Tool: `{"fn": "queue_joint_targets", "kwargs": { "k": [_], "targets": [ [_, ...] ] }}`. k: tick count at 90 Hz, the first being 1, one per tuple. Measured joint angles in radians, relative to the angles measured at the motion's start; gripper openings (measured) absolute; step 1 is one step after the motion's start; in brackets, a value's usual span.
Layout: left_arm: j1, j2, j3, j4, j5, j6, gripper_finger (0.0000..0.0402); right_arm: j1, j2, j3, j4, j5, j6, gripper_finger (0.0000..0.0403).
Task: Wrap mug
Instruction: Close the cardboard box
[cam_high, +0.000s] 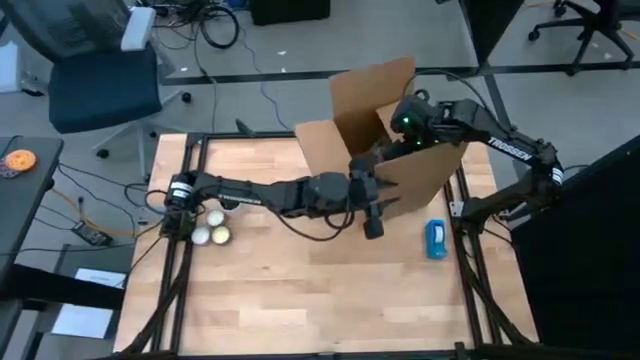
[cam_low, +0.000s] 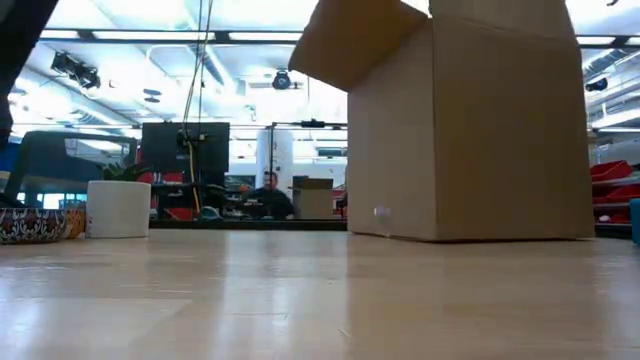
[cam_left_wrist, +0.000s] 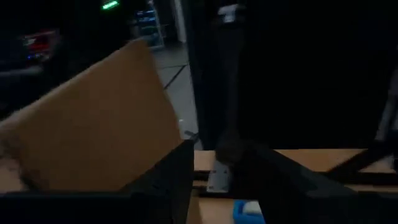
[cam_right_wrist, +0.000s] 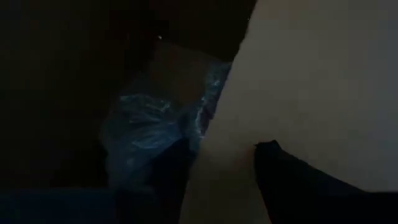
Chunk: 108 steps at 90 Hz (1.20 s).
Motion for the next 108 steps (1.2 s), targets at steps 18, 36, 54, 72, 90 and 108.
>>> {"fn": "queue_joint_targets", "kwargs": {
  "k": [18, 36, 54, 72, 90, 108],
  "targets": [
    [0.009, 0.000, 0.000, -0.002, -0.028, -0.001, 0.0131, 0.023, 0.000, 0.025, -0.006, 0.009, -0.006, 0.0129],
    [0.008, 0.000, 0.000, 0.023, -0.040, -0.027, 0.0131, 0.037, -0.005, 0.033, -0.010, 0.012, -0.004, 0.0116],
    [0.009, -0.016, 0.000, 0.058, -0.104, -0.004, 0.0131, 0.030, -0.009, 0.034, -0.078, 0.003, 0.030, 0.0102],
    [0.013, -0.020, 0.000, 0.087, -0.146, 0.027, 0.0131, 0.030, -0.044, 0.034, -0.070, 0.025, 0.036, 0.0079],
    [0.019, -0.024, 0.000, 0.122, -0.168, 0.059, 0.0131, 0.030, -0.061, 0.034, -0.069, 0.016, 0.039, 0.0055],
    [0.023, -0.027, 0.000, 0.185, -0.182, 0.108, 0.0131, 0.031, -0.064, 0.034, -0.050, 0.024, 0.083, 0.0013]
  ]
}}
